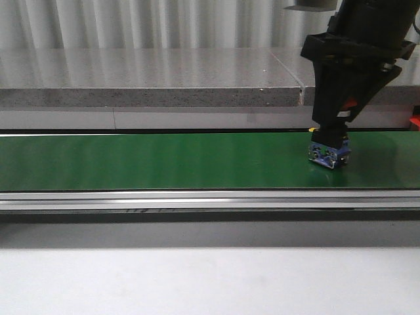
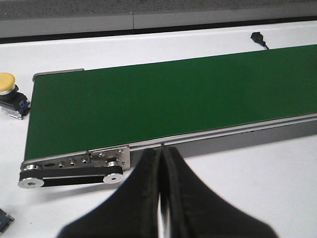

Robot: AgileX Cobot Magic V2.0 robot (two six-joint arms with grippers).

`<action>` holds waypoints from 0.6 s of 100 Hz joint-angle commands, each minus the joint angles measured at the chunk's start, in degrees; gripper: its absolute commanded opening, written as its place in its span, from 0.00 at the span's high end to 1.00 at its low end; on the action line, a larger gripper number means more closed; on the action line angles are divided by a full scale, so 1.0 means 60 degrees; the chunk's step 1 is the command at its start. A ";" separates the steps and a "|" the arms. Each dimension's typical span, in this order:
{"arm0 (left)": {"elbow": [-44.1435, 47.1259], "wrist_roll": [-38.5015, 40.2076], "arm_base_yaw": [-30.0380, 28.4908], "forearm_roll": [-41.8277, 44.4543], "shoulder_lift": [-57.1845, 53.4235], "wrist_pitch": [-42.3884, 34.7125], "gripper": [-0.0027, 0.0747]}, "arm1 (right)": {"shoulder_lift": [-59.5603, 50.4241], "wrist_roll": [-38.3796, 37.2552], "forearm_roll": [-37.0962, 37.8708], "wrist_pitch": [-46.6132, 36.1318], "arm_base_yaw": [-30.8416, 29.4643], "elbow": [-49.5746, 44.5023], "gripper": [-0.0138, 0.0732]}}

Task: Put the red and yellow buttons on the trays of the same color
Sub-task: 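Lower the right gripper and grasp the red button on the belt, then lower the red button into the red tray and open the right gripper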

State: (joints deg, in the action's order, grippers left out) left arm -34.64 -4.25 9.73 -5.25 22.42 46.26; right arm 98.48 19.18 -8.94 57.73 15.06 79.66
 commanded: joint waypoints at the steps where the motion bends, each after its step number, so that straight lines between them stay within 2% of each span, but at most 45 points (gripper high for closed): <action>1: -0.0233 0.0039 0.0071 -0.0134 0.0103 -0.0633 0.99 | -0.0429 0.0120 -0.0106 -0.0430 -0.0016 0.0341 0.73; 27: -0.0233 0.0039 0.0071 -0.0134 0.0103 -0.0633 0.99 | -0.1154 -0.0094 -0.0049 -0.1425 -0.1032 0.0341 0.74; 60: -0.0233 0.0039 0.0071 -0.0134 0.0103 -0.0633 0.99 | -0.1510 -0.1237 -0.0049 -0.2331 -0.4076 0.0341 0.74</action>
State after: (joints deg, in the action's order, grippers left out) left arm -34.64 -4.25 9.73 -5.25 22.42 46.26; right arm 92.23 14.09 -8.94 47.27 -5.12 79.66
